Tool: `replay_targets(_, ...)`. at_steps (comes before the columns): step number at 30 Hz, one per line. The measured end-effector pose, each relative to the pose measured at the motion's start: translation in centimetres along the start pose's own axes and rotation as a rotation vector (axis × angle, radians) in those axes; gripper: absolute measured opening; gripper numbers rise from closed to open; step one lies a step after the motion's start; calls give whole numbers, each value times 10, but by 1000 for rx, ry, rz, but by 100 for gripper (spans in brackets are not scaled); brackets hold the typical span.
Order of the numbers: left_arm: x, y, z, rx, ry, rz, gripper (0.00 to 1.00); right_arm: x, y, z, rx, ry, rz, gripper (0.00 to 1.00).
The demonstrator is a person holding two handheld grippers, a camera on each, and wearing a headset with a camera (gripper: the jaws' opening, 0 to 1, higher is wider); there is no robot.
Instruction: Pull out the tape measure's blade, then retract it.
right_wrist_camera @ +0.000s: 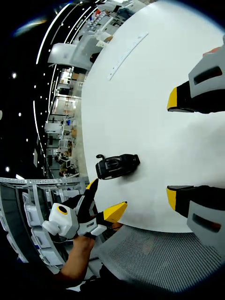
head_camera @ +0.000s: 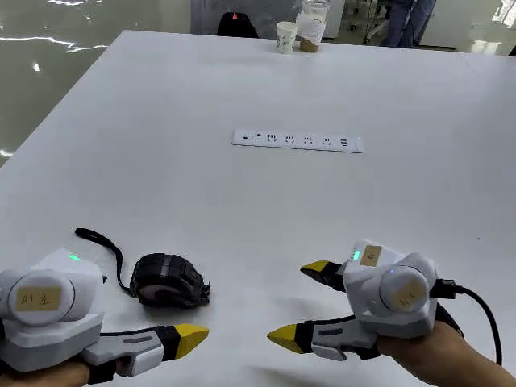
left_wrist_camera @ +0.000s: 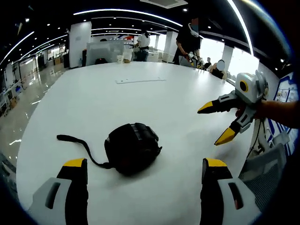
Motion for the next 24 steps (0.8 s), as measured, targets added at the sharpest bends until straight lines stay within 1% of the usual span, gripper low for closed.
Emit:
replay_targets(1,0,1,-1,-3,5,9,99,-2,0,-2,-3,4,0,62)
replay_targets(3,-1,1,-2,-13,-6,10,99,-6,1,-6,-17,3,14,62)
replay_targets(7,-3,-1,-6,-21,6,2,99,-11,-1,-14,-28,9,26,64)
replay_targets(9,-5,-2,-8,-27,2,15,99,-14,-2,-19,-34,21,32,65)
replay_targets(10,-6,-2,-10,-33,12,25,99,-15,-3,-21,-36,28,36,65)
replay_targets(13,-8,-5,-14,-44,33,19,99,-18,-4,-26,-46,40,42,68)
replay_targets(15,-8,-5,-17,-55,56,22,99,-20,-5,-29,-45,51,53,70)
replay_targets(17,-9,-5,-20,-54,52,51,99,-23,-6,-32,-53,59,58,72)
replay_targets(18,-9,-5,-22,-61,58,68,99,-25,-7,-35,-61,66,68,73)
replay_targets(21,-10,-4,-25,-73,72,67,99,-30,-7,-40,-77,86,92,78)
replay_targets(24,-12,-3,-27,-80,70,63,99,-34,-10,-47,-84,108,119,82)
Point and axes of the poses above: the centre of the closed fingertips' face, and the gripper's own axes: z roughly forward along the fingers, y roughly to its right, x roughly out of its top, the point moved 10 cm from there along -z, roughly backward along the fingers, and after that the axes turned 14 degrees about z, right-handed, at the moved point
